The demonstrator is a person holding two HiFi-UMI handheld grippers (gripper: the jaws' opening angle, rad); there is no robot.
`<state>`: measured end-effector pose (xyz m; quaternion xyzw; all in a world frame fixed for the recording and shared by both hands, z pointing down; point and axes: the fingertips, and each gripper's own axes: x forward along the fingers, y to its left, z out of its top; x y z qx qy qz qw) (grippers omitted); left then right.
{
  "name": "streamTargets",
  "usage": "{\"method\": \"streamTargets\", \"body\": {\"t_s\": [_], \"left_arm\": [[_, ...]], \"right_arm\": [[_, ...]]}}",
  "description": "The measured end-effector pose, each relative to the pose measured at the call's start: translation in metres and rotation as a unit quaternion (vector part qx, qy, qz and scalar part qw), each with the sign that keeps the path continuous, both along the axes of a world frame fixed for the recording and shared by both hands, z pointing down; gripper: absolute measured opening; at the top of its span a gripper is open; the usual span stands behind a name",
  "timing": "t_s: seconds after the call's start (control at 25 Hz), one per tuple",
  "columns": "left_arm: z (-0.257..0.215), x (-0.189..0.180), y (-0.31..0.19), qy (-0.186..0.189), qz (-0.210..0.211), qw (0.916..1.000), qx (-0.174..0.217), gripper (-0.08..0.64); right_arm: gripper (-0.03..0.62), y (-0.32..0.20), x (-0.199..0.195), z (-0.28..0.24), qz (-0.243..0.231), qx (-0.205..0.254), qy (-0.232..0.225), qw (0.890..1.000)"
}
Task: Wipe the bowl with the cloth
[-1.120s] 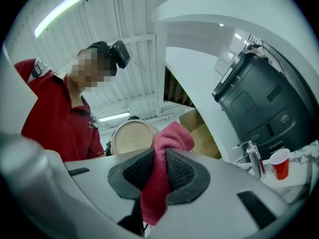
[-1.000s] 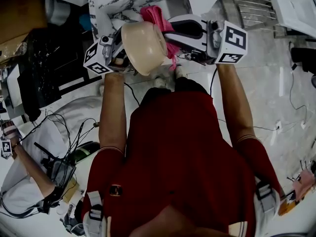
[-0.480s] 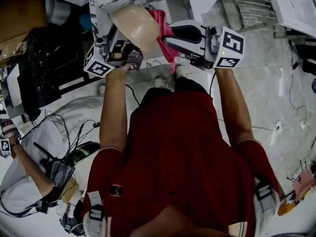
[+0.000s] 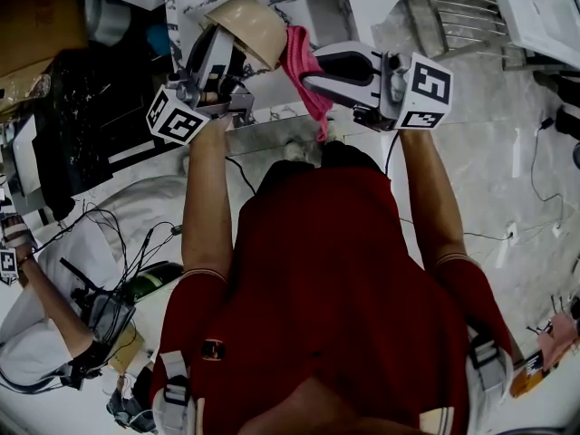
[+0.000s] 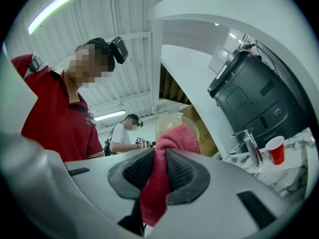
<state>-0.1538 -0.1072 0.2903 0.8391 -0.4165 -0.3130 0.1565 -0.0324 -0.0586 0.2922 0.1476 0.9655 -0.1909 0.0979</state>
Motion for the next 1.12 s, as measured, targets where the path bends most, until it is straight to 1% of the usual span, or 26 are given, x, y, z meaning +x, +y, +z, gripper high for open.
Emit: {"method": "streamTargets", "body": {"t_s": [0.24, 0.4, 0.56, 0.68, 0.84, 1.12], "left_arm": [[0.009, -0.003, 0.001, -0.079, -0.015, 0.9963, -0.029, 0.02], [0.014, -0.003, 0.004, -0.125, -0.015, 0.9912, -0.041, 0.02], [0.018, -0.002, 0.005, -0.16, -0.013, 0.9856, -0.053, 0.02], [0.024, -0.003, 0.005, -0.188, -0.013, 0.9796, -0.071, 0.02], [0.034, -0.003, 0.004, -0.226, -0.01, 0.9687, -0.102, 0.02], [0.05, 0.001, 0.007, -0.261, 0.011, 0.9559, -0.134, 0.02]], "right_arm": [[0.069, -0.001, 0.005, -0.001, 0.008, 0.009, 0.008, 1.0], [0.069, -0.003, 0.009, 0.0, 0.013, 0.016, 0.013, 1.0], [0.069, -0.005, 0.009, 0.0, 0.018, 0.025, 0.021, 0.999], [0.069, -0.007, 0.007, 0.002, 0.025, 0.034, 0.031, 0.999], [0.069, -0.012, 0.004, 0.005, 0.038, 0.046, 0.046, 0.997], [0.069, -0.02, -0.001, 0.008, 0.061, 0.057, 0.059, 0.995]]}}
